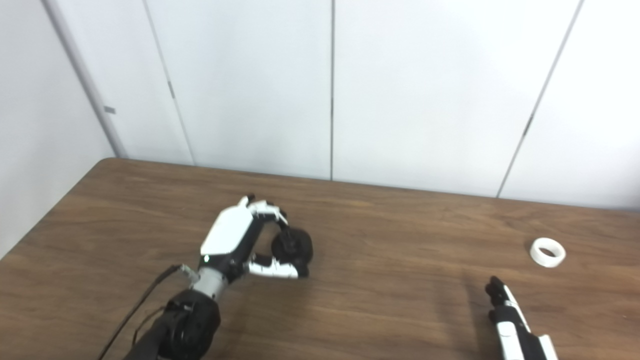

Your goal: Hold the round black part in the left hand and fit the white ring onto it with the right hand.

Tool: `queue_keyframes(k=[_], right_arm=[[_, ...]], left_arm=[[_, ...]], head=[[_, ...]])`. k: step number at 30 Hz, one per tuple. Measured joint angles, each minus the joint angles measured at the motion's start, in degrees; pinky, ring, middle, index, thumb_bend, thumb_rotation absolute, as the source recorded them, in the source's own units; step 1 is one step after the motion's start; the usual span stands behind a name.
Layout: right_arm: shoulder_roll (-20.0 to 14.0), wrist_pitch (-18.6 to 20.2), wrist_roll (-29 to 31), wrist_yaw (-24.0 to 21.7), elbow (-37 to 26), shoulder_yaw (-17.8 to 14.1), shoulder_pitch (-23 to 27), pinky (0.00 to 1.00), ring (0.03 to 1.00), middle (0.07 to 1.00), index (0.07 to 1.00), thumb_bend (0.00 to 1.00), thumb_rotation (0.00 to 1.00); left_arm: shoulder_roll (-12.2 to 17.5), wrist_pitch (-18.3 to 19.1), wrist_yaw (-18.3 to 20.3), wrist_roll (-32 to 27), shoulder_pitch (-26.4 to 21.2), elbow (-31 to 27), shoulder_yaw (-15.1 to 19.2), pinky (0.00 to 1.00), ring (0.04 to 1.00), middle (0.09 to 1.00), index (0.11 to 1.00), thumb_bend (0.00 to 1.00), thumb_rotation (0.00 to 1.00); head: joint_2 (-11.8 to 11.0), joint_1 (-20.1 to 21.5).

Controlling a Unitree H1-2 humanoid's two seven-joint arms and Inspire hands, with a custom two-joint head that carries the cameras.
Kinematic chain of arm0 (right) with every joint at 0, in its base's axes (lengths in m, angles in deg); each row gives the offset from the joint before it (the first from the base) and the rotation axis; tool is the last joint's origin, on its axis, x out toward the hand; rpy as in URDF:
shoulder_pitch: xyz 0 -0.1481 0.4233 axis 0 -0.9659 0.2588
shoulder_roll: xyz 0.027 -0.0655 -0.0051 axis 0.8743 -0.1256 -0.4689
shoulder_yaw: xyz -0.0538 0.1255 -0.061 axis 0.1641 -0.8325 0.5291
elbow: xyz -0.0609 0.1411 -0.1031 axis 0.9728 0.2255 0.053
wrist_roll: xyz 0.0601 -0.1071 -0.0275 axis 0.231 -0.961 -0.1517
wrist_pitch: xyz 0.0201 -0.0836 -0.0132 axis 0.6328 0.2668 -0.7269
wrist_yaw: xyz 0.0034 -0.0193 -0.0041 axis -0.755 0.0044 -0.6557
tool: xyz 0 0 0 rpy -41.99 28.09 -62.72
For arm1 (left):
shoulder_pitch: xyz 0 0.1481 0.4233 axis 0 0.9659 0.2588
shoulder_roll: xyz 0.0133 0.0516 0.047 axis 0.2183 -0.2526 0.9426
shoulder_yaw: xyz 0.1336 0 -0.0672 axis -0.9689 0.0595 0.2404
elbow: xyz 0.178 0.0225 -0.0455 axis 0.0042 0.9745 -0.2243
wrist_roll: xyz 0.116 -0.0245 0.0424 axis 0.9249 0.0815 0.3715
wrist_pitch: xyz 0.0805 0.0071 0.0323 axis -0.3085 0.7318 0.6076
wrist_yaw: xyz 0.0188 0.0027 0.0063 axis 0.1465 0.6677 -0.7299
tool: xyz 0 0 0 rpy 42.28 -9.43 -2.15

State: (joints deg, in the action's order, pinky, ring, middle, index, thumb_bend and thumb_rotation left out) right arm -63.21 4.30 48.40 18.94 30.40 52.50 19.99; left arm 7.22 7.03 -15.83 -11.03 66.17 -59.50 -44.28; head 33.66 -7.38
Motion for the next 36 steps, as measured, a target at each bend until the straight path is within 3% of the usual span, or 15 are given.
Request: queue_keyframes(k=[4,11,16,25,36], right_arm=[[0.31,0.14,-0.72,0.59,0.00,0.72,0.17,1.00,0.971,0.935,0.937,0.50,1.00],[0.67,0.42,-1.96,1.85,0.00,1.86,0.53,1.00,0.963,0.922,0.929,0.55,1.00],[1.00,1.94,-2.97,2.94,-0.63,2.85,0.91,0.99,0.958,0.921,0.932,0.55,1.00],[2.20,4.47,-4.22,3.62,-3.09,4.07,2.11,0.95,0.935,0.906,0.915,0.53,1.00],[2.57,9.03,-3.74,3.36,-7.50,1.70,2.22,0.99,0.948,0.914,0.927,0.55,1.00]], left_arm=[[-1.24,-0.23,1.35,1.49,0.42,-0.50,-1.56,1.00,0.864,0.753,0.484,0.52,0.06],[-2.33,-2.89,1.76,2.55,3.01,-0.62,-4.50,1.00,0.883,0.768,0.484,0.52,0.06],[-2.24,-3.64,2.57,3.97,4.28,-1.63,-4.73,1.00,0.874,0.760,0.483,0.52,0.06],[-2.92,-5.16,2.67,4.67,5.60,-1.99,-5.31,1.00,0.871,0.758,0.484,0.52,0.06],[-4.24,-6.99,0.87,5.97,6.50,0.56,-5.38,1.00,0.871,0.762,0.485,0.52,0.06]], head=[[1.32,4.12],[2.63,7.46],[4.48,11.07],[6.77,13.36],[8.26,13.71]])
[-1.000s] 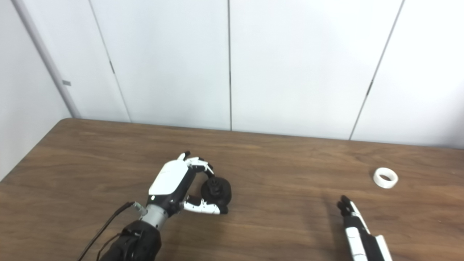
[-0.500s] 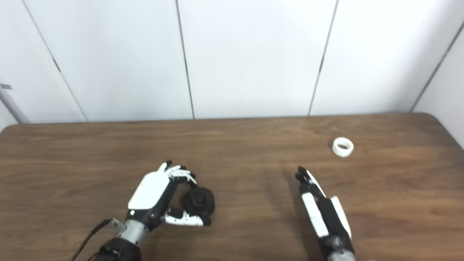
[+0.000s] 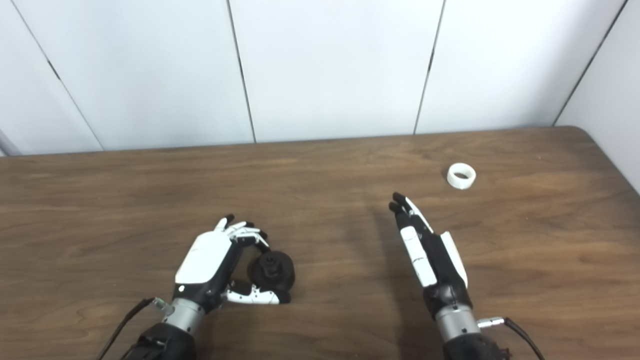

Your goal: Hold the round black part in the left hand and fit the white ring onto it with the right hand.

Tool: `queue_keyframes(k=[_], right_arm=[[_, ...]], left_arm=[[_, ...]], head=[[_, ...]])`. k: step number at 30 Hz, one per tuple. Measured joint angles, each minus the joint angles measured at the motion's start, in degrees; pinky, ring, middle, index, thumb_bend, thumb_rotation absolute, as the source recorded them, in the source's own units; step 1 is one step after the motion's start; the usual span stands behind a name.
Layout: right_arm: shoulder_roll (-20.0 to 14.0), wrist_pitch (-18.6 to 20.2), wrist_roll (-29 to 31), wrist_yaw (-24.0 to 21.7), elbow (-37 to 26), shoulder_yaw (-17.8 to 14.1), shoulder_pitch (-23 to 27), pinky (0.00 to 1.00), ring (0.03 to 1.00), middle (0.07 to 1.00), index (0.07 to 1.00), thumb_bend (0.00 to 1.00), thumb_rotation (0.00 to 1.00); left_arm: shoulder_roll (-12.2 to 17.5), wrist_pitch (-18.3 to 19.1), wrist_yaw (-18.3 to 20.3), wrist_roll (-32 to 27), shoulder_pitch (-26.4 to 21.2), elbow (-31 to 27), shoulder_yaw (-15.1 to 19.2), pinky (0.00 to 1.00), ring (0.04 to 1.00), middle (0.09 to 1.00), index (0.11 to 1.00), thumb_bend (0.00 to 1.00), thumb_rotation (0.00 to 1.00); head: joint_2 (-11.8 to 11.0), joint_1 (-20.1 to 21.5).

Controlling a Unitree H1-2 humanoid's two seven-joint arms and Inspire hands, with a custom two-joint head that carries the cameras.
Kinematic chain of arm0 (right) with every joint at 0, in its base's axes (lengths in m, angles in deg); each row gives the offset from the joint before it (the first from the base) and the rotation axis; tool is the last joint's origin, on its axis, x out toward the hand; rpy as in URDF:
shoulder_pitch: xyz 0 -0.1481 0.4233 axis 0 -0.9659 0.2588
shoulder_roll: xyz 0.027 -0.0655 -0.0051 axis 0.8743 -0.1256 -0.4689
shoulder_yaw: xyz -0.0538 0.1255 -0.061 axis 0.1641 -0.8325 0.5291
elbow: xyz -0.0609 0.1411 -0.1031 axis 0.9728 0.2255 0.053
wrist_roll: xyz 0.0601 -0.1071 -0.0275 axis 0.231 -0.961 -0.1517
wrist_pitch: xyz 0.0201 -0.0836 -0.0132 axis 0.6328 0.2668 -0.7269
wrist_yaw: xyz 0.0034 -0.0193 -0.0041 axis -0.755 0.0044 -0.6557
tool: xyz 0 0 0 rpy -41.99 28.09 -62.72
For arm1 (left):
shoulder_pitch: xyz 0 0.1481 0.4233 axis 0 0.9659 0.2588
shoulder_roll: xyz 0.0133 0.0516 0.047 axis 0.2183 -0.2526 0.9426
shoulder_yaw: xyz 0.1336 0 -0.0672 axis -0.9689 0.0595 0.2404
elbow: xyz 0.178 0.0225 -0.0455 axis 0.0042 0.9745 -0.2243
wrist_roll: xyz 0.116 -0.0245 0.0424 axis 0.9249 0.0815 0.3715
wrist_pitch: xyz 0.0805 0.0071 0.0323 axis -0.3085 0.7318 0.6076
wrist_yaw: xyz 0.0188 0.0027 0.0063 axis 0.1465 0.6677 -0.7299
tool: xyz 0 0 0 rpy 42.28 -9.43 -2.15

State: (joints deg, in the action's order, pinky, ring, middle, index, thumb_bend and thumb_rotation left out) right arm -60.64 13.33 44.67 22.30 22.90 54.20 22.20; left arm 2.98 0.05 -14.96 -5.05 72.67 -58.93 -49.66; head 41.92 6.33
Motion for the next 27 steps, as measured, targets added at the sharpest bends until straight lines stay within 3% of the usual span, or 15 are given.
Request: queue_keyframes(k=[7,10,16,19,24,27], right_arm=[[-0.41,2.00,0.20,-0.22,-1.84,-1.54,0.08,0.98,0.940,0.914,0.920,0.55,0.98],[-1.00,3.16,0.12,-0.26,-1.91,-2.19,0.52,0.97,0.942,0.919,0.913,0.56,0.92],[-2.77,5.15,-4.18,0.28,-2.03,-3.15,4.18,0.85,0.884,0.878,0.852,0.60,0.69],[-4.09,6.23,-6.79,0.34,-2.01,-3.40,6.32,0.87,0.888,0.875,0.826,0.61,0.55],[-6.13,7.39,-9.99,0.37,-0.52,-4.68,9.95,0.92,0.893,0.849,0.763,0.71,0.39],[-8.68,7.37,-13.70,0.70,2.40,-4.95,12.67,0.92,0.918,0.893,0.745,0.77,0.38]], left_arm=[[-0.62,-1.71,-2.70,1.31,0.02,1.78,-0.31,1.00,0.873,0.756,0.484,0.52,0.06],[-0.79,-2.94,-4.35,1.88,0.01,2.88,-0.48,1.00,0.871,0.754,0.484,0.52,0.06],[-0.92,-3.48,-6.26,2.56,0.01,3.76,-0.93,1.00,0.875,0.753,0.484,0.52,0.06],[-0.89,-3.53,-6.61,2.77,-0.01,3.87,-1.11,1.00,0.875,0.753,0.484,0.52,0.06],[-0.86,-3.56,-6.74,2.95,-0.01,3.95,-1.12,1.00,0.873,0.754,0.484,0.52,0.06],[-0.85,-3.65,-6.73,2.95,-0.01,3.95,-1.10,1.00,0.871,0.754,0.484,0.52,0.06]], head=[[0.44,0.44],[0.53,0.97],[0.62,2.28],[0.62,2.64],[0.53,4.31],[0.44,5.36]])
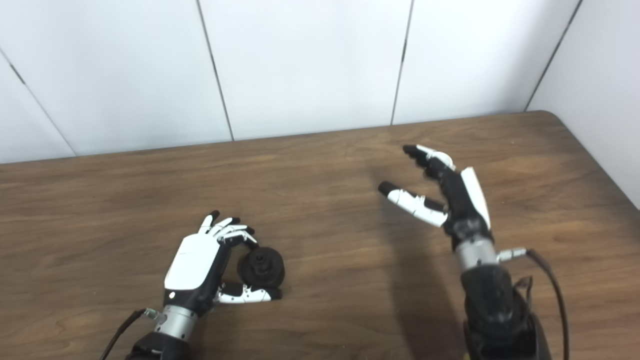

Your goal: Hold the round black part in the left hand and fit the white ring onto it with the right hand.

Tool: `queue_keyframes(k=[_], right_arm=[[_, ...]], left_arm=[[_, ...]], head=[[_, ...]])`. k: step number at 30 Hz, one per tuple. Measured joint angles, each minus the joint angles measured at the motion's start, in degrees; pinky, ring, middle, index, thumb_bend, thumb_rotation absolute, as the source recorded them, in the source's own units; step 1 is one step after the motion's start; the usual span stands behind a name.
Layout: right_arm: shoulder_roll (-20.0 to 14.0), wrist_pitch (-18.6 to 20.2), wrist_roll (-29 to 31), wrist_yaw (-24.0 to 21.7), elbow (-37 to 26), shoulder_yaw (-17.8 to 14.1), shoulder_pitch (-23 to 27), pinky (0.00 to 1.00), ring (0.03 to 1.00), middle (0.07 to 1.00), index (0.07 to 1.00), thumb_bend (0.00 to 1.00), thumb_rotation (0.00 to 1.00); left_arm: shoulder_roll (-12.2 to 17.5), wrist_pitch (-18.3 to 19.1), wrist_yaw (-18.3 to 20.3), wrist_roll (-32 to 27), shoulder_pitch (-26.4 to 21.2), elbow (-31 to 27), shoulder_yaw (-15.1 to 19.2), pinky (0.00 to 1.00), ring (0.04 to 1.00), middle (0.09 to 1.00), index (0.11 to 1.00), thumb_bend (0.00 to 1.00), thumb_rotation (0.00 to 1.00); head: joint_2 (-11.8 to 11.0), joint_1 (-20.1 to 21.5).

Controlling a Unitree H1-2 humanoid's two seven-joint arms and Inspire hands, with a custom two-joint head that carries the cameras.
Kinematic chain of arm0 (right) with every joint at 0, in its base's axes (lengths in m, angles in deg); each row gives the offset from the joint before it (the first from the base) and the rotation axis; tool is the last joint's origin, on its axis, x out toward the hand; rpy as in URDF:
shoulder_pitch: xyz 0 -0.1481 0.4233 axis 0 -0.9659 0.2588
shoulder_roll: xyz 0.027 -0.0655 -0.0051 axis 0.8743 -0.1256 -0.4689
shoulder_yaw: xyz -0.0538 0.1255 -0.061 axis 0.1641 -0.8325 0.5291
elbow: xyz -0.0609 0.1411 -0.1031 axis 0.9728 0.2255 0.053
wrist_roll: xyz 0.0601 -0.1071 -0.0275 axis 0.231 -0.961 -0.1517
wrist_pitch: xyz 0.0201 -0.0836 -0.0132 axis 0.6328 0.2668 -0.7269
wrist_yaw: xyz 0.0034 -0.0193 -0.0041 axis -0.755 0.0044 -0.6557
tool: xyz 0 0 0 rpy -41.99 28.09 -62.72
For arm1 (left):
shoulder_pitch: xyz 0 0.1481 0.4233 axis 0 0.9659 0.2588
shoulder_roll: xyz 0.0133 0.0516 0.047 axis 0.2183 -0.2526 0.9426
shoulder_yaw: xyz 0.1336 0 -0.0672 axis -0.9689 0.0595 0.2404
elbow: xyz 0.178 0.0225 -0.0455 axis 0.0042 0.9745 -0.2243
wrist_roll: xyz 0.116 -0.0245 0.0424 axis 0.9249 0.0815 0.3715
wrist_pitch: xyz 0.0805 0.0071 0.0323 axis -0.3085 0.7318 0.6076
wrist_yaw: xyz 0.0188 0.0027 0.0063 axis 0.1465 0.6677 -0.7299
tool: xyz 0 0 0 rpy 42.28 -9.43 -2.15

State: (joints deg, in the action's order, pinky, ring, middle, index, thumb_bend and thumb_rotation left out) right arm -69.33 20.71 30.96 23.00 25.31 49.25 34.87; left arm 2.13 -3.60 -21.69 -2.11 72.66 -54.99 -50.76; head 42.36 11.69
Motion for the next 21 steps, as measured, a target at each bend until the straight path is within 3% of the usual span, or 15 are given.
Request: queue_keyframes(k=[4,8,17,21], right_arm=[[-3.78,0.04,-5.64,0.57,4.49,0.09,2.92,0.91,0.946,0.940,0.719,0.83,0.27],[-5.93,1.43,-9.11,-0.17,7.45,0.10,6.09,0.89,0.978,0.973,0.717,0.85,0.24],[-8.74,1.72,-15.41,-8.44,15.99,-0.77,11.84,0.85,1.000,1.000,0.713,0.91,0.20],[-9.27,1.74,-18.13,-10.50,20.88,-1.95,14.29,0.94,1.000,1.000,0.725,0.89,0.18]], left_arm=[[0.20,-0.20,0.00,0.00,0.01,-0.01,0.03,1.00,0.869,0.753,0.484,0.52,0.06],[0.83,-0.94,-0.02,-0.03,0.02,0.00,0.20,1.00,0.865,0.750,0.484,0.52,0.06],[1.45,-1.86,0.98,-1.25,0.35,-0.30,1.23,1.00,0.864,0.752,0.484,0.52,0.05],[1.97,-1.89,1.91,-1.62,0.64,-0.75,2.04,1.00,0.859,0.749,0.485,0.52,0.05]], head=[[-0.09,1.41],[-0.09,3.60],[-0.35,6.68],[-0.44,7.38]])
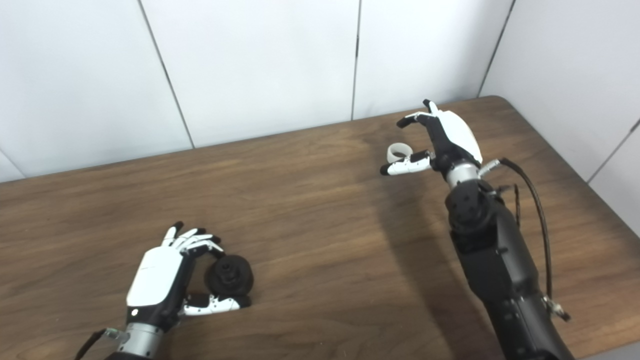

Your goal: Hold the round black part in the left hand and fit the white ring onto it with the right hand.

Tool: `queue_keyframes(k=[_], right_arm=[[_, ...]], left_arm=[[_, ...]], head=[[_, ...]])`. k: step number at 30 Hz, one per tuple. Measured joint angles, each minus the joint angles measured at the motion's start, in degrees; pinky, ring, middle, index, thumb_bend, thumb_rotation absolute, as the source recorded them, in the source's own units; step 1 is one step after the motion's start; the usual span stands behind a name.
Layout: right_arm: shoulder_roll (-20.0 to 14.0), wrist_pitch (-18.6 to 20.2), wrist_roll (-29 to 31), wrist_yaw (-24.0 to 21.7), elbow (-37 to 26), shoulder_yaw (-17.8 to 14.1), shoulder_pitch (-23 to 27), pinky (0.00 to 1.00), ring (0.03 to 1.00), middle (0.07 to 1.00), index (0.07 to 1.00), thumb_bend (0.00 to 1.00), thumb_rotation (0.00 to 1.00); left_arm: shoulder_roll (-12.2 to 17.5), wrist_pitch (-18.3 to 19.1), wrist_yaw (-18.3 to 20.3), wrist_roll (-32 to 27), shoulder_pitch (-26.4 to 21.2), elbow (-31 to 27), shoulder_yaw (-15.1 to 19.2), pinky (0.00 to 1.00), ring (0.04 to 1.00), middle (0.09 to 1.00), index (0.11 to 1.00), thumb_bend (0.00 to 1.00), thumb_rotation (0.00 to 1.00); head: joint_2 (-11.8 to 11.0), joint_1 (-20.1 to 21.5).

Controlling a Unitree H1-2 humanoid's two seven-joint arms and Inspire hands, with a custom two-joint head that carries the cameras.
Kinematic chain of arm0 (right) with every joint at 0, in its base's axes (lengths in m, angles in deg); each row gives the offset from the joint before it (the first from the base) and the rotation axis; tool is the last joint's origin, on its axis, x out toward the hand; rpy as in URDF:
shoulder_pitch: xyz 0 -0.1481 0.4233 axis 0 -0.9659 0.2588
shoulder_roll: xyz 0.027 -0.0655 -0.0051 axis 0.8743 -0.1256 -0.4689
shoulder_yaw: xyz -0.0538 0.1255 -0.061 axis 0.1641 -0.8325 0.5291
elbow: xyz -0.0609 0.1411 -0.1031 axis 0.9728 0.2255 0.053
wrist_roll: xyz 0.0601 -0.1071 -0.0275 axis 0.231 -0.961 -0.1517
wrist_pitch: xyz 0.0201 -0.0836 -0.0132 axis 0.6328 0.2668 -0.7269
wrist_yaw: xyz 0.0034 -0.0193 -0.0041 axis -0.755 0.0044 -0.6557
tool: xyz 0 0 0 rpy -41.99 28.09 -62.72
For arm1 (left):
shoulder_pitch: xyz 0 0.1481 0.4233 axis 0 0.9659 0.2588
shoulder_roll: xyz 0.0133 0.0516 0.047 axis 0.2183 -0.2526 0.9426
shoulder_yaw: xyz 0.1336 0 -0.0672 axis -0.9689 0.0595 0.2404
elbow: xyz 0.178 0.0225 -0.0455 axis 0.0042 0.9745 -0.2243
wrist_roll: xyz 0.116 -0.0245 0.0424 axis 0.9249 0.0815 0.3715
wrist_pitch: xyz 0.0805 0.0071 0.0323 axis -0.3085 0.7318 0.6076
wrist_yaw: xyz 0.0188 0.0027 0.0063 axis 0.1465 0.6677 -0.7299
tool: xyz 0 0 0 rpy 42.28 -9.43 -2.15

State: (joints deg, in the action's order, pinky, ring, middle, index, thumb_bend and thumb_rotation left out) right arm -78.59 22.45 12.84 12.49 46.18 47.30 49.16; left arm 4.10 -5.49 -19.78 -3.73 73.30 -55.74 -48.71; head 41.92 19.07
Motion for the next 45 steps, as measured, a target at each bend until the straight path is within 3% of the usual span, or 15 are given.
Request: queue_keyframes(k=[12,19,31,45], right_arm=[[-3.16,0.01,-4.88,-4.35,10.59,1.76,7.09,0.96,1.000,0.988,0.739,0.89,0.21],[-3.05,0.00,-6.88,-5.14,16.10,1.69,8.97,1.00,1.000,0.973,0.724,0.90,0.21],[-1.57,0.00,-9.40,-6.65,20.96,2.74,10.60,1.00,1.000,0.977,0.721,0.89,0.23],[-1.04,0.00,-10.23,-6.92,22.17,3.37,11.22,1.00,1.000,0.958,0.704,0.88,0.23]], left_arm=[[0.22,-0.24,0.64,-0.08,0.75,-0.36,0.90,1.00,0.858,0.748,0.485,0.52,0.05],[0.21,-0.39,0.49,-0.04,1.09,-0.55,0.93,1.00,0.854,0.746,0.484,0.52,0.05],[0.23,-0.21,0.89,0.07,1.75,-1.60,1.01,1.00,0.855,0.744,0.484,0.52,0.05],[0.23,-0.19,0.94,0.26,1.84,-1.71,1.02,1.00,0.853,0.745,0.484,0.52,0.05]], head=[[-0.44,0.35],[-0.79,0.26],[-0.62,0.00],[-0.62,-0.17]])
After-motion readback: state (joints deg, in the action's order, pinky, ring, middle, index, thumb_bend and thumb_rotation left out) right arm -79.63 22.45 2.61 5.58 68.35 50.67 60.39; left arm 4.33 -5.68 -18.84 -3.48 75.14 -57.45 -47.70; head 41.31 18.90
